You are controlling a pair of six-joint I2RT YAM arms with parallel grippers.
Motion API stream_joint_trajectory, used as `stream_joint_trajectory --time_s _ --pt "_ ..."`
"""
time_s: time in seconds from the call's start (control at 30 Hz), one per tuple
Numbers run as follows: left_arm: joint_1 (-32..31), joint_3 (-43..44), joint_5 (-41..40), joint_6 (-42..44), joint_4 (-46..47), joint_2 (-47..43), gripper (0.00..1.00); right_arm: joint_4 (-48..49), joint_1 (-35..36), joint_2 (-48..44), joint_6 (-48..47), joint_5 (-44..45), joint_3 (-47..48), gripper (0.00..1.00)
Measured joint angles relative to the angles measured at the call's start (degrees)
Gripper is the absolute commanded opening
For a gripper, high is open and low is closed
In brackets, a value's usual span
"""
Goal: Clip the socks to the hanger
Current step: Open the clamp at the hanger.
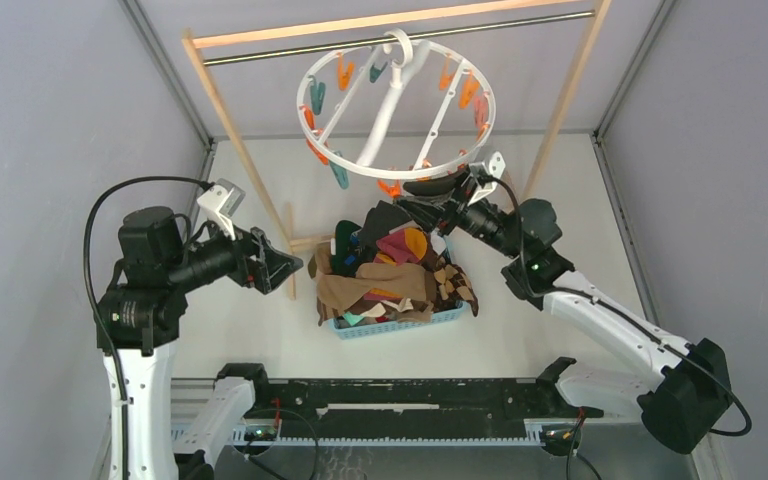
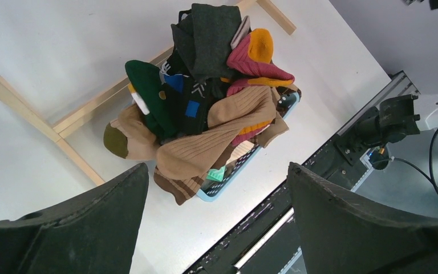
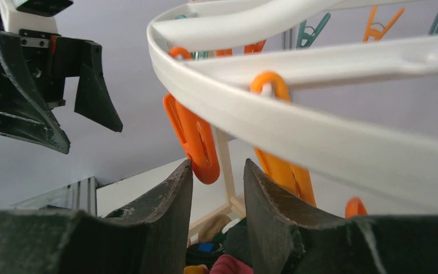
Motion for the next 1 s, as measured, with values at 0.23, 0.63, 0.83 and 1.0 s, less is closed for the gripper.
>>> stream_joint_trajectory --time_s 0.23,0.63,0.83,1.0 --pt "-0.04 0.00 -0.44 0.00 0.00 -0.13 0.92 4.79 3.41 -0.28 -0.83 8.07 -6.27 0.46" --pt "-0.13 0.00 -0.52 -0.04 0.00 -0.17 0.92 12.74 11.74 -2.71 -2.25 19.96 -9.70 0.77" --pt "-0.13 0.63 -0.57 0.00 -0.04 -0.17 0.92 18.93 14.99 1.38 -2.80 27.21 -10.01 0.78" --pt "-0.15 1.81 -0.55 0.00 -0.04 -0.17 0.92 21.88 15.04 6.19 -2.80 30.84 -8.41 0.78"
